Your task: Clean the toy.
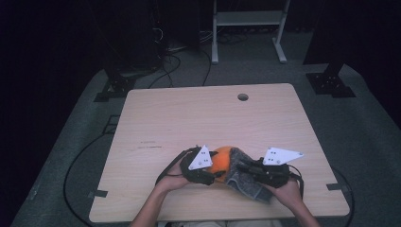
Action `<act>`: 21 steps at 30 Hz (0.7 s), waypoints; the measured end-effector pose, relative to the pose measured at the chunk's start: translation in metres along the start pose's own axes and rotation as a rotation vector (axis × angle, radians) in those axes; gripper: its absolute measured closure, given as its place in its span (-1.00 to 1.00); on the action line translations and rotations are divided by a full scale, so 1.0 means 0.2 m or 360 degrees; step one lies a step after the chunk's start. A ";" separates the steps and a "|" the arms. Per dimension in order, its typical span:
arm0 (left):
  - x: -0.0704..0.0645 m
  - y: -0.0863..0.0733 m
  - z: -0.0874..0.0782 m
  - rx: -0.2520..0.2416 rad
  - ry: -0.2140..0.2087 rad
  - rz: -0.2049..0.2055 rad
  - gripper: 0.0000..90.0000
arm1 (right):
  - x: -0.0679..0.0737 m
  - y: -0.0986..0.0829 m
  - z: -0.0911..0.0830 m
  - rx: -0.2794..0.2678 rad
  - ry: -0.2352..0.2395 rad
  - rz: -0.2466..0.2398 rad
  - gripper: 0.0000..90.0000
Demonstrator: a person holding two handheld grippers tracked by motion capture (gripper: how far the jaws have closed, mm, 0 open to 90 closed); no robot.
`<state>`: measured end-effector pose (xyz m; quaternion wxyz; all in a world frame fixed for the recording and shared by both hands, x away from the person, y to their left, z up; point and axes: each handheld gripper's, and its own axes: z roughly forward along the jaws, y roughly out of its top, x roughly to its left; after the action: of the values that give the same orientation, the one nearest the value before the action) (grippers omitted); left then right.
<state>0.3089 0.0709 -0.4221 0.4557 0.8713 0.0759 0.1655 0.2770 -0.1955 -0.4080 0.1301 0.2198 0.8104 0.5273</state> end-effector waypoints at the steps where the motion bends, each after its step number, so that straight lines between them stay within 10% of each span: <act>1: 0.00 -0.01 0.00 0.0015 -0.0003 0.0004 -0.23 | 0.01 0.01 0.01 0.0004 0.0004 -0.0015 0.77; 6: 0.02 -0.03 0.00 0.0007 -0.0040 -0.0053 -0.24 | -0.06 -0.05 0.00 0.0049 -0.0020 0.0058 0.78; 14: 0.08 -0.03 -0.01 -0.0080 -0.0132 -0.0389 -0.63 | -0.07 -0.09 -0.01 0.0085 -0.0013 0.0073 0.78; 21: 0.04 -0.03 0.01 -0.0025 -0.0133 -0.0243 -0.32 | -0.05 -0.03 -0.04 0.0082 -0.0026 0.0015 0.78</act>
<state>0.3165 0.0754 -0.4256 0.4767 0.8655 0.1218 0.0942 0.2813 -0.2085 -0.4115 0.1286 0.2311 0.8216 0.5051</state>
